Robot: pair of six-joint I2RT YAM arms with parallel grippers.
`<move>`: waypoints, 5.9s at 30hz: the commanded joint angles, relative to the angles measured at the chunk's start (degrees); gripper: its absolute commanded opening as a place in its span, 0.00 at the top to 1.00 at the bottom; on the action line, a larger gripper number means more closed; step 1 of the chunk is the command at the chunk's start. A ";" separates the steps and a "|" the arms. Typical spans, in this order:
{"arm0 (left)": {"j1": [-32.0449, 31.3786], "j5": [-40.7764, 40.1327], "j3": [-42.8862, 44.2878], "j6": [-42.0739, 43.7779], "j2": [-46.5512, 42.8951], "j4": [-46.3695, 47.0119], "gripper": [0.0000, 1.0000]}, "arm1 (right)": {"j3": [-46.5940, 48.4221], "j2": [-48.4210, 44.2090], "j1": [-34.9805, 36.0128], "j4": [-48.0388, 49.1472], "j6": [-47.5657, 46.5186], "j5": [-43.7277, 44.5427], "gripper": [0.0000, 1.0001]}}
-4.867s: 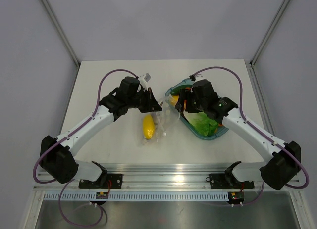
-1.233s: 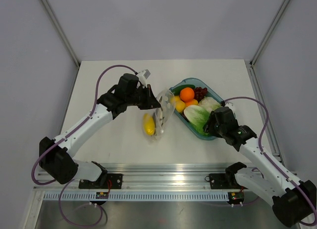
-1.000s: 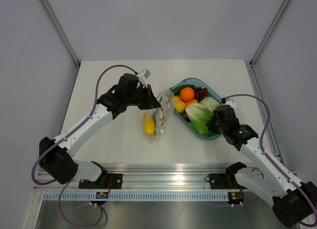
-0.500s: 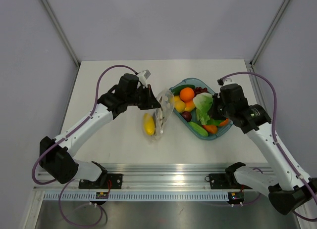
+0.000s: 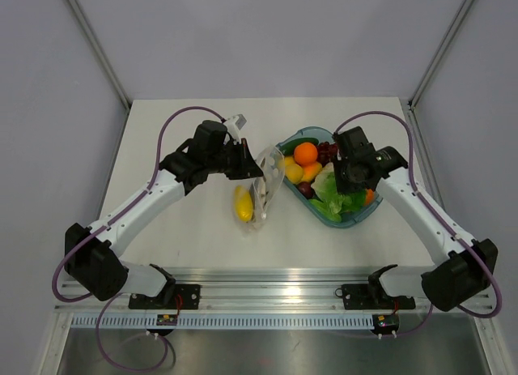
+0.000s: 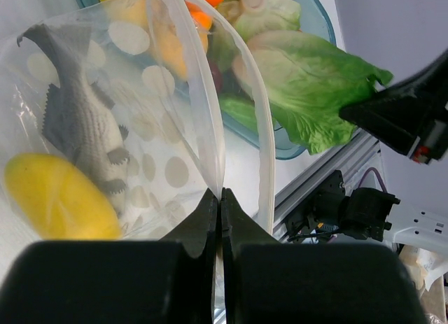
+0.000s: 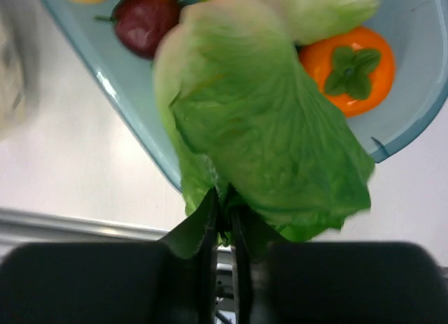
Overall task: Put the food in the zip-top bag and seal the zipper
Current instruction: Adjust the fake vegetable in the bin, then pick up the fake vegetable from the bin.
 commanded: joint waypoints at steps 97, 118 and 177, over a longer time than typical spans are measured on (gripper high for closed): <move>-0.17 2.35 -4.50 -0.61 -1.58 4.53 1.00 | -1.86 -2.67 -28.20 19.47 5.72 -30.65 1.00; -0.26 1.39 -6.17 0.00 -4.65 3.21 1.00 | 20.72 22.99 -19.06 23.86 8.10 -25.82 1.00; -0.70 -2.65 6.66 -1.05 1.06 -4.61 1.00 | 5.00 19.74 -7.90 36.07 -1.75 -3.41 0.05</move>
